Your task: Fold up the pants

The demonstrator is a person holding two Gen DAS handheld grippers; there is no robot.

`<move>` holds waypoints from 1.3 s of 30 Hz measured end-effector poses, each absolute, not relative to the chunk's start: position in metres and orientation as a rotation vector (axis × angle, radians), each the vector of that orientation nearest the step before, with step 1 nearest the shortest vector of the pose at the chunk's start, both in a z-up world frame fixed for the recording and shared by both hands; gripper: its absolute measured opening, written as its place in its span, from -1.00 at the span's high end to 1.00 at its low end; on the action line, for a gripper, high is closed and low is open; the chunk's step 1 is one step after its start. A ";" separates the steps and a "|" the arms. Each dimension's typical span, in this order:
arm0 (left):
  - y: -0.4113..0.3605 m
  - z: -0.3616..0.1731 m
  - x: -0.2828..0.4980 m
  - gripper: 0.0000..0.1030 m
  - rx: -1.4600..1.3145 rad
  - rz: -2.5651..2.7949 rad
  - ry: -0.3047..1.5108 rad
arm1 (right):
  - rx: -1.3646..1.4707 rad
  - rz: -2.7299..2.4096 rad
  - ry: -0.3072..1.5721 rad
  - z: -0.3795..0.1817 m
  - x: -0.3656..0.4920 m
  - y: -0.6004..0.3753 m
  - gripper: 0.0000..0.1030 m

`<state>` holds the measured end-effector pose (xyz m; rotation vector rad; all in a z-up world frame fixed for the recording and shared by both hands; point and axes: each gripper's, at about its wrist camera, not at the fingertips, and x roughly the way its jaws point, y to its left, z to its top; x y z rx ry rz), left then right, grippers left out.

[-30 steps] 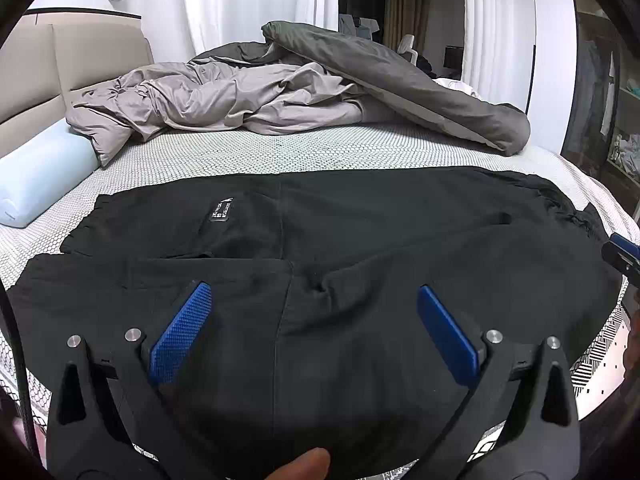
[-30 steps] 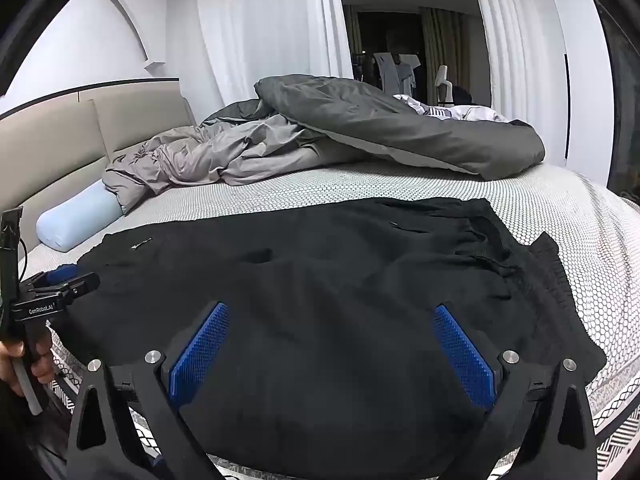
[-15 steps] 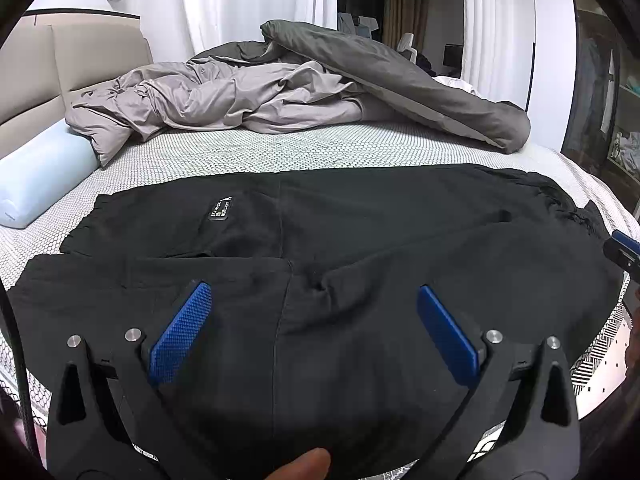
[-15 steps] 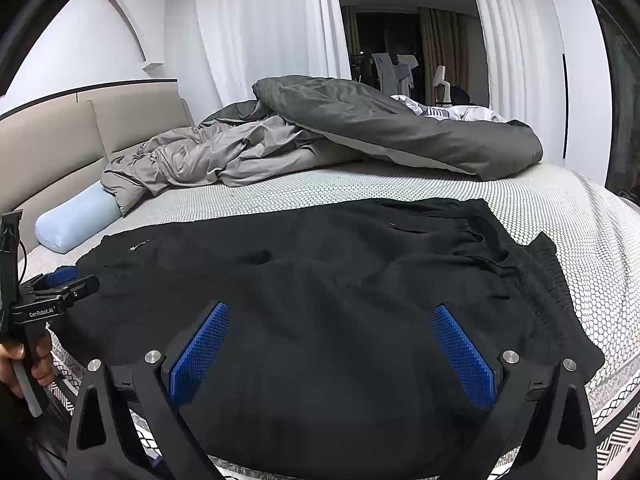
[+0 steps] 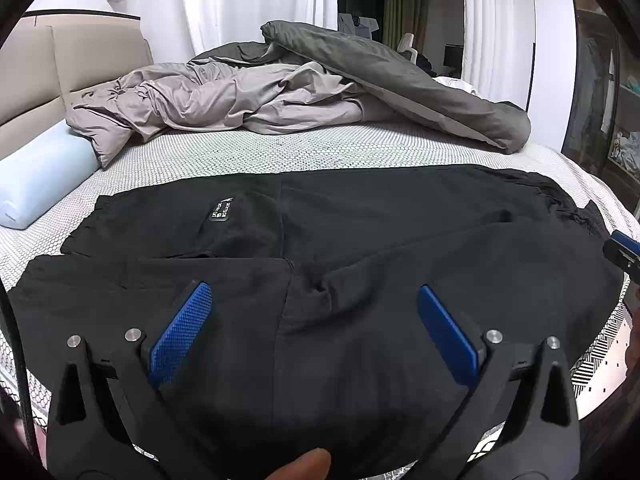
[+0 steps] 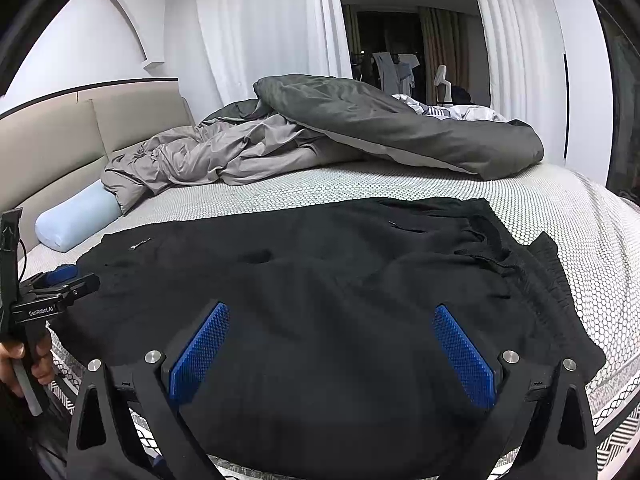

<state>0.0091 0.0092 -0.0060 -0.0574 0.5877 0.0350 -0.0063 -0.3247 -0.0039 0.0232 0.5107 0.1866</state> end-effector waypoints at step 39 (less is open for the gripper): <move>0.010 -0.006 0.009 -0.99 -0.057 0.036 0.584 | 0.024 0.183 0.512 -0.006 -0.006 -0.323 -1.00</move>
